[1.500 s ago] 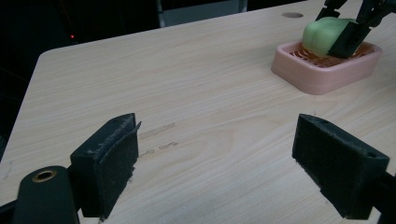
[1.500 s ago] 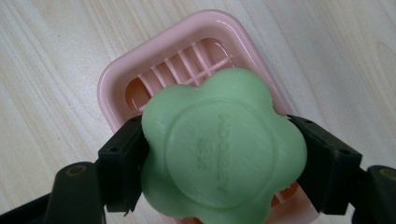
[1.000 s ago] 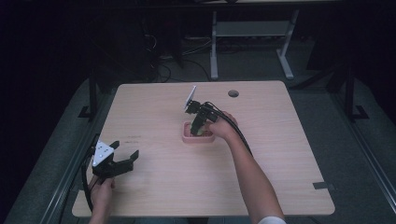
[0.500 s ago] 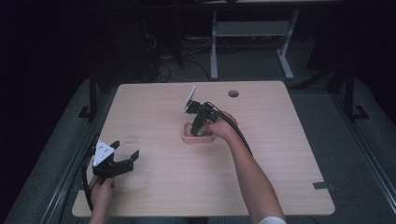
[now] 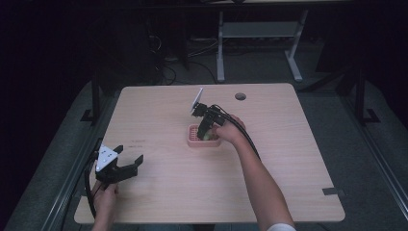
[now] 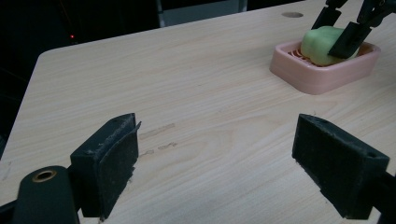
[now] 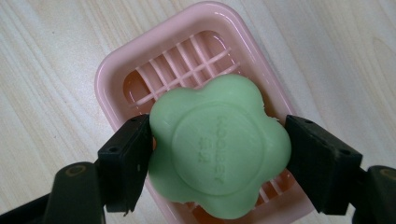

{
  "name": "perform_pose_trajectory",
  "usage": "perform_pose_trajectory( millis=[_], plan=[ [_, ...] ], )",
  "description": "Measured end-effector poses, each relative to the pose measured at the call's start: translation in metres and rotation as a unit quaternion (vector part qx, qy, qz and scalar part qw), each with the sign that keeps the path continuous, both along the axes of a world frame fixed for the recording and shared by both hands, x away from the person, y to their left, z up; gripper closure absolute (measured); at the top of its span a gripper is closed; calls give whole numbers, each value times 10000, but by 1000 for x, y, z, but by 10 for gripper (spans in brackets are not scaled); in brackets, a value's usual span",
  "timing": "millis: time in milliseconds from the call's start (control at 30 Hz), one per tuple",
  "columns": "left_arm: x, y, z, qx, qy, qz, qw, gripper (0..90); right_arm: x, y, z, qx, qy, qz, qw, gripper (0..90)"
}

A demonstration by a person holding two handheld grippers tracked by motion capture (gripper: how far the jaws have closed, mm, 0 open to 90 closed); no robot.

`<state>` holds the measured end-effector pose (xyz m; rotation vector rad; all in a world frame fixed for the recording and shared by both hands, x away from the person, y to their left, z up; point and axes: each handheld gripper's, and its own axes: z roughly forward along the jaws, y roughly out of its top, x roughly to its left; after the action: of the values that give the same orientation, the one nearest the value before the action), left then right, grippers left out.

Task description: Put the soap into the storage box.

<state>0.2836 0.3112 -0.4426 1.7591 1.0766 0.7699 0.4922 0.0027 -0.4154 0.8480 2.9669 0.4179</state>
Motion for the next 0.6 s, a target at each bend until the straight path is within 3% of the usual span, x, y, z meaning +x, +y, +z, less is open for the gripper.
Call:
perform_pose_trajectory(
  millis=[600],
  plan=[
    [0, -1, 0, 13, -9, -16, 10000, 142, -3, -9, 12, 258, -30, -108, 9996, 275]
  ],
)
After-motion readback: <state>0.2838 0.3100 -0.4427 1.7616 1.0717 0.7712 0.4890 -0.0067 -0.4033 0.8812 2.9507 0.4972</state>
